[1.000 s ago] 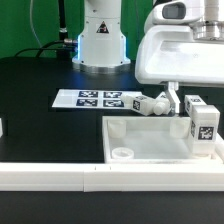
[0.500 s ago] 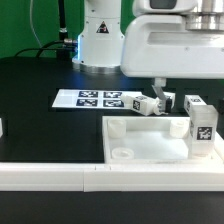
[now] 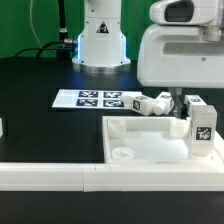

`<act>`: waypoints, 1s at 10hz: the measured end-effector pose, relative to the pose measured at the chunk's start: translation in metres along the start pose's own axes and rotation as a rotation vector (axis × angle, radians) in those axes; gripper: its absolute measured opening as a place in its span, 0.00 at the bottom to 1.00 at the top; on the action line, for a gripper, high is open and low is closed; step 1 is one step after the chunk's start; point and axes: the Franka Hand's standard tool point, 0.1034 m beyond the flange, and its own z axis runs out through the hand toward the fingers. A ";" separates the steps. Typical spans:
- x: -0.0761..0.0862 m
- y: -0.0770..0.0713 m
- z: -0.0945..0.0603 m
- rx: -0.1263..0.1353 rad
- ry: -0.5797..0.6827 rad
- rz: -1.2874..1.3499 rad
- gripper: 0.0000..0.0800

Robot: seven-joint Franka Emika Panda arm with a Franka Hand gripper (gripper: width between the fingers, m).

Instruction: Assemble one leg

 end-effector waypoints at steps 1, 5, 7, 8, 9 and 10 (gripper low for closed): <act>-0.001 0.000 0.002 -0.001 0.007 -0.001 0.81; -0.006 0.002 0.008 -0.002 0.006 -0.001 0.81; -0.006 0.002 0.008 -0.002 0.006 -0.001 0.65; -0.006 0.003 0.008 -0.003 0.006 0.000 0.41; -0.006 0.003 0.008 -0.003 0.006 0.001 0.41; -0.006 0.003 0.008 -0.003 0.006 0.013 0.36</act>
Offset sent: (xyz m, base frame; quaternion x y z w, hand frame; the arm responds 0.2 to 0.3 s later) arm 0.0000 0.0000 0.0000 0.0000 0.0000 0.0000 1.0000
